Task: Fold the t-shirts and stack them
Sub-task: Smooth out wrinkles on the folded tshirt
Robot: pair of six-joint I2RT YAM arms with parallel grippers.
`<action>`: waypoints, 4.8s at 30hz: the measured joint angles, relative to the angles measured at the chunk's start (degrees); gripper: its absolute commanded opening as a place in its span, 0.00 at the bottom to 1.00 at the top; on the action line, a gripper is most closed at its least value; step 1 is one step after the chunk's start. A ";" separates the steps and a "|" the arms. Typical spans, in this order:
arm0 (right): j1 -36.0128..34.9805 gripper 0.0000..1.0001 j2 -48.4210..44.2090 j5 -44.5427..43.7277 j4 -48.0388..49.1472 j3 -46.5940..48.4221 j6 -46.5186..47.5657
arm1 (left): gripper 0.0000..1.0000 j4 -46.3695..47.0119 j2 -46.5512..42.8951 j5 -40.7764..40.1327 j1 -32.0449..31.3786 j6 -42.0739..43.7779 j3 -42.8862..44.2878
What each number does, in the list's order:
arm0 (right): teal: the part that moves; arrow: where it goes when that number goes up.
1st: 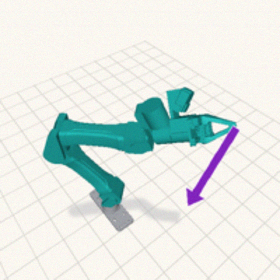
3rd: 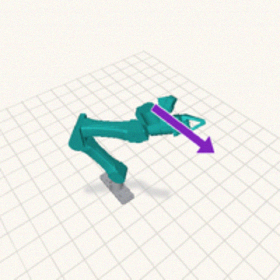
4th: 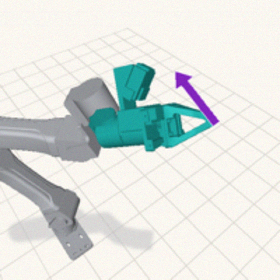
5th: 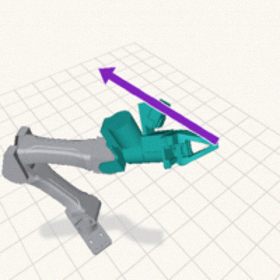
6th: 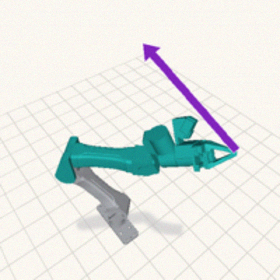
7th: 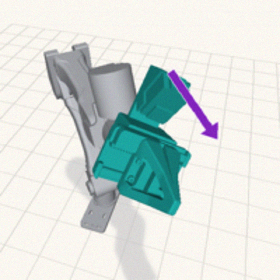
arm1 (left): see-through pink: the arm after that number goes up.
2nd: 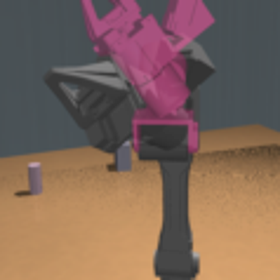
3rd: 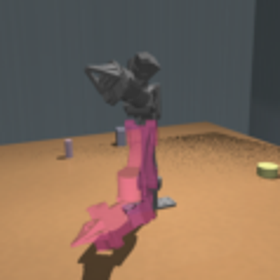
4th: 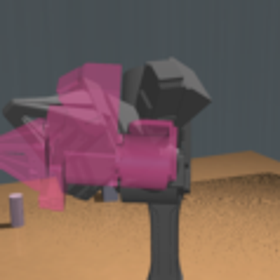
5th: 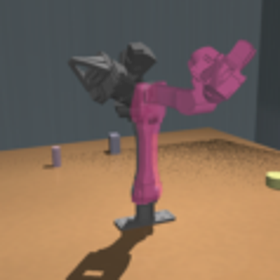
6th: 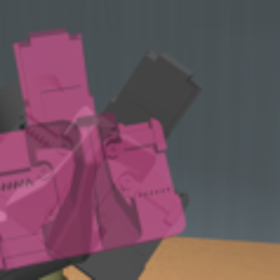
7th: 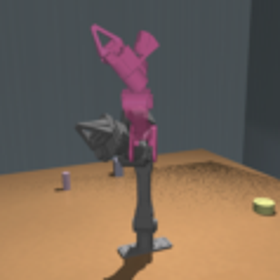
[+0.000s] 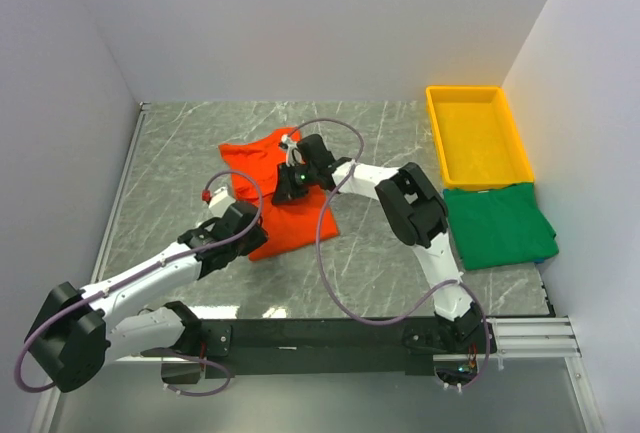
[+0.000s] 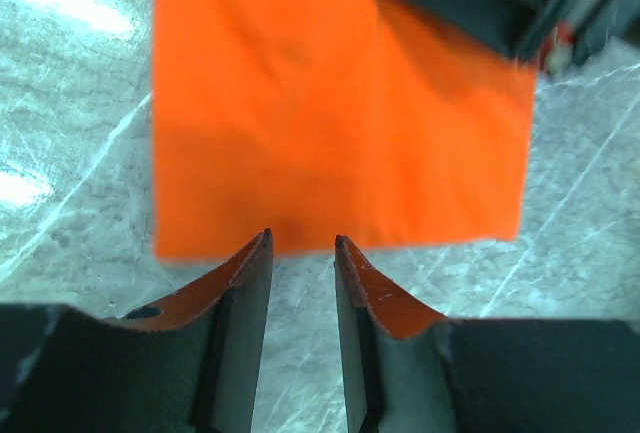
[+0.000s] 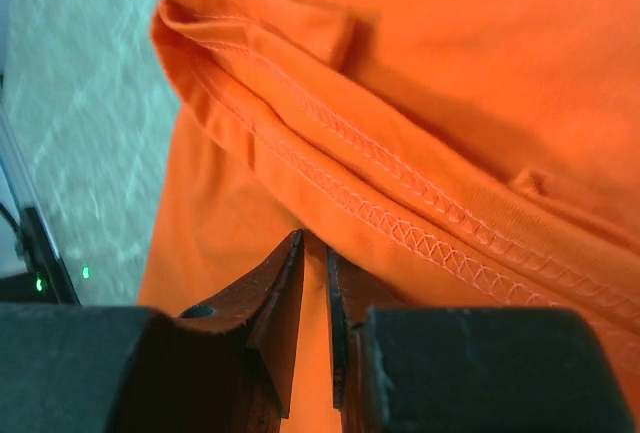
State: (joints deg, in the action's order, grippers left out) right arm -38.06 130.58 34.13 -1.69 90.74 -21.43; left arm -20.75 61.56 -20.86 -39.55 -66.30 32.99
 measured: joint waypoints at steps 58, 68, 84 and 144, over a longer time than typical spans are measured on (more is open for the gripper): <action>16.98 0.22 5.07 7.91 27.47 -7.21 -34.97 | 0.42 23.98 34.42 23.50 37.13 8.31 16.04; 15.91 0.23 -17.16 9.53 27.02 -24.57 -31.17 | 0.40 13.46 14.38 22.99 34.40 11.89 13.79; 9.35 0.23 -14.32 15.65 33.59 -44.04 -29.86 | 0.32 9.09 4.31 25.55 25.11 6.75 -9.33; -13.42 0.38 -38.05 -14.16 -16.70 -43.17 -3.76 | 0.55 -11.30 5.14 17.81 -18.08 -4.72 -2.21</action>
State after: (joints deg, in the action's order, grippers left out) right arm -51.48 92.53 19.97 -18.39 47.57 -25.19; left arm -32.05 66.70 -3.05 -57.63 -71.02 30.79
